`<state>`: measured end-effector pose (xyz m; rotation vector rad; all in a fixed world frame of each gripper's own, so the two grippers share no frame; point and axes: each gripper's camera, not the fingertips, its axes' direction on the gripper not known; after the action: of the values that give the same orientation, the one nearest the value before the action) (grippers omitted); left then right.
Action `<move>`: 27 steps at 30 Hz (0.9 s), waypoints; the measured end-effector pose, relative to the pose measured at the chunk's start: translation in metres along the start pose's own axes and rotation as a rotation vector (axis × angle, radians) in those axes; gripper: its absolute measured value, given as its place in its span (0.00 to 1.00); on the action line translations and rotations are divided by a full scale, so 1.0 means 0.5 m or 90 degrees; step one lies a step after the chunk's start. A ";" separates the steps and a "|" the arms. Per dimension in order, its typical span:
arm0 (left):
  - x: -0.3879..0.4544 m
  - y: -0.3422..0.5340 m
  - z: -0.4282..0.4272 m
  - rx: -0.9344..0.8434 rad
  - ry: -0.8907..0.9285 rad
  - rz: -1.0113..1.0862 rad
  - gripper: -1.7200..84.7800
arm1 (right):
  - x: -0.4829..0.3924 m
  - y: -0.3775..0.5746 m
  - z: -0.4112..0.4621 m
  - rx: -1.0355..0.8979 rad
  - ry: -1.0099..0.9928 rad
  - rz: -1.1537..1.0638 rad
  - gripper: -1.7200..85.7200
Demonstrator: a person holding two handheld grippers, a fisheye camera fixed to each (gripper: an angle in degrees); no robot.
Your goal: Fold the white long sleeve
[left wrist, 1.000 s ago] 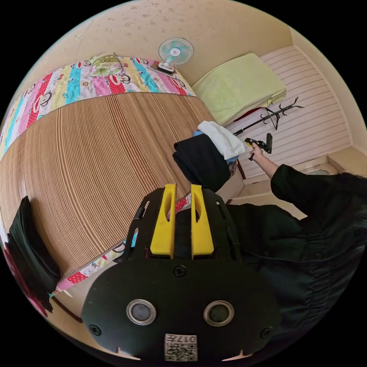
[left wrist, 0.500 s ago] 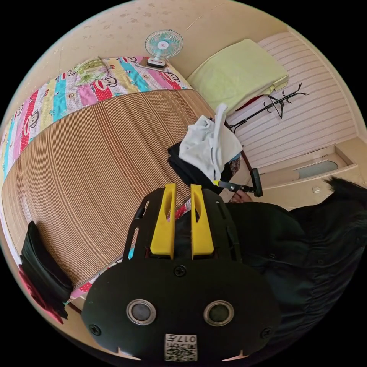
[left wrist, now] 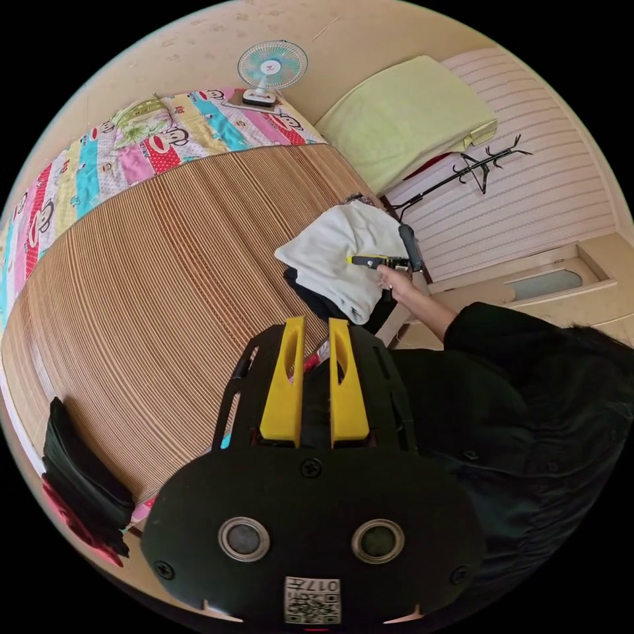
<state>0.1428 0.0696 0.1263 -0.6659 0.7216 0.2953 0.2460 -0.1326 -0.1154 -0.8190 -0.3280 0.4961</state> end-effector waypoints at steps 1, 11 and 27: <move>-0.012 0.011 -0.010 0.016 -0.001 -0.011 0.09 | -0.004 0.012 -0.020 0.014 -0.021 -0.019 0.07; -0.168 0.121 -0.074 0.162 0.055 -0.210 0.09 | 0.097 0.307 0.153 -0.748 0.224 -0.386 0.04; -0.124 -0.034 0.032 0.074 0.094 -0.135 0.09 | -0.214 -0.007 0.143 -0.092 0.234 -0.204 0.16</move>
<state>0.1142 0.0655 0.1861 -0.6518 0.7949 0.0086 0.1243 -0.1486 -0.0761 -0.9582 -0.1503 0.0188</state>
